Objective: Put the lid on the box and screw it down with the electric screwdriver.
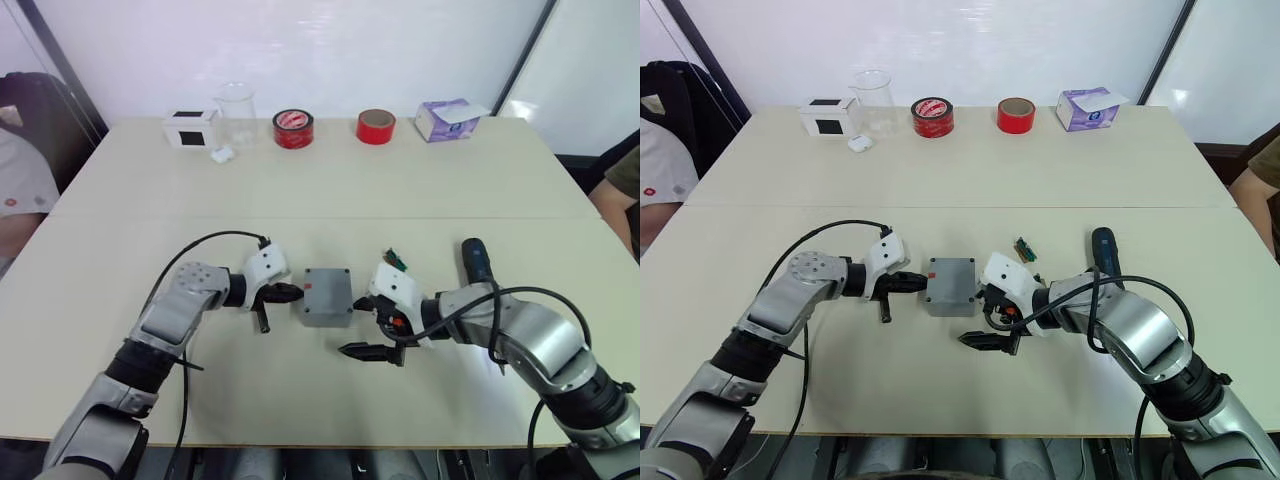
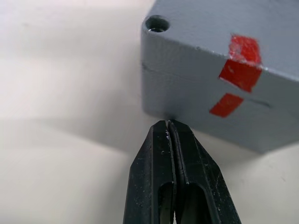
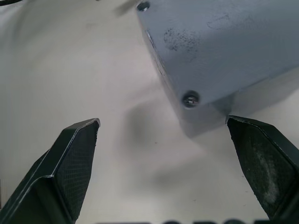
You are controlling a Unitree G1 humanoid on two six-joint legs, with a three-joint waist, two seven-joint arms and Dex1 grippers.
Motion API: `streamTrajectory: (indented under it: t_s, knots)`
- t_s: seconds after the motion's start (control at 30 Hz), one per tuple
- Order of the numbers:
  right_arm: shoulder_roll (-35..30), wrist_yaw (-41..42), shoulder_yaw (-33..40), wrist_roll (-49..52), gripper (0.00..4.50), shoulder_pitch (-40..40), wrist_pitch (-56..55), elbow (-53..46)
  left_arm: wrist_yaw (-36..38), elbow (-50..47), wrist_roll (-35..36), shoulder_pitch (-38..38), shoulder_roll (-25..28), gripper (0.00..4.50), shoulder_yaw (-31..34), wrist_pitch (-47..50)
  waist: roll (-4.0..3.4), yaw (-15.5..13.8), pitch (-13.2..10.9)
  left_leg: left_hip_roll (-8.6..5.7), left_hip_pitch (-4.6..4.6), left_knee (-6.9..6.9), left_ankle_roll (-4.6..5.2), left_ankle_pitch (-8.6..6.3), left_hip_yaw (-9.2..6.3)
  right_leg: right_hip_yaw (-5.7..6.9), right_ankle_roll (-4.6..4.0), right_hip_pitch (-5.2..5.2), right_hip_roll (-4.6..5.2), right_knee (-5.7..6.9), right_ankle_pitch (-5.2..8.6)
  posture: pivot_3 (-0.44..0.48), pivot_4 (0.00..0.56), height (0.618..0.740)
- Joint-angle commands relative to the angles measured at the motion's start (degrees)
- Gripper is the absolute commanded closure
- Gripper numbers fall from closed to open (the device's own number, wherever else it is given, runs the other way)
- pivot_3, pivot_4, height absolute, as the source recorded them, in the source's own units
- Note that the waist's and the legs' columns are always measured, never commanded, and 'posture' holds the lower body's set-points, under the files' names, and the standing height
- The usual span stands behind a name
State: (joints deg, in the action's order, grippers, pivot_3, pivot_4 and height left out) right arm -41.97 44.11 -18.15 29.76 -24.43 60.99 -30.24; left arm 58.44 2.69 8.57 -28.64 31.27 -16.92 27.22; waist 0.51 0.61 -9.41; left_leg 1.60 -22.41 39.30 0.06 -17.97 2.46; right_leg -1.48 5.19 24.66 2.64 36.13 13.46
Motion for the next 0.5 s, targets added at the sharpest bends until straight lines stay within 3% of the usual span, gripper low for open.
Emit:
streamTrajectory:
  t_s: [0.03, 0.27, 0.43, 0.5]
  knots:
    - [0.7, -0.3, 1.3, 1.0, 0.04, 0.0, -0.1, -2.4, 0.2, -1.1, -0.2, -0.8, -0.5, 4.5, -0.3, -0.3, 0.0, 0.0, 0.0, 0.0, 0.0, 0.0, 0.0, 0.0, 0.0, 0.0, 0.0, 0.0, 0.0, 0.0, 0.0, 0.0, 0.15, 0.74]
    - [-0.3, -1.1, 2.3, 0.4, 0.04, 0.2, -0.1, -2.3, 1.4, -3.2, 0.3, -0.5, 0.4, 4.5, -0.3, 1.4, 0.0, 0.0, 0.0, 0.0, 0.0, 0.0, 0.0, 0.0, -0.01, 0.0, 0.0, 0.0, 0.0, 0.01, 0.0, 0.0, 0.15, 0.74]
    - [-4.5, -0.9, 9.7, 2.0, 0.04, 2.5, 0.9, -3.5, 3.9, -8.8, 2.3, 0.3, 3.9, 4.5, 0.8, 6.3, 0.0, 0.0, 0.0, 0.0, -0.02, 0.0, 0.0, 0.0, -0.01, -0.01, 0.0, 0.0, 0.02, -0.01, 0.0, 0.0, 0.15, 0.74]
    - [-6.7, -0.5, 15.9, 4.1, 0.04, 5.1, 2.1, -4.3, 5.4, -11.4, 4.3, 1.9, 6.9, 4.5, 3.0, 7.4, 0.01, 0.0, 0.0, 0.0, -0.01, 0.0, 0.0, 0.0, 0.0, -0.02, 0.0, 0.0, 0.03, -0.02, 0.0, 0.0, 0.15, 0.74]
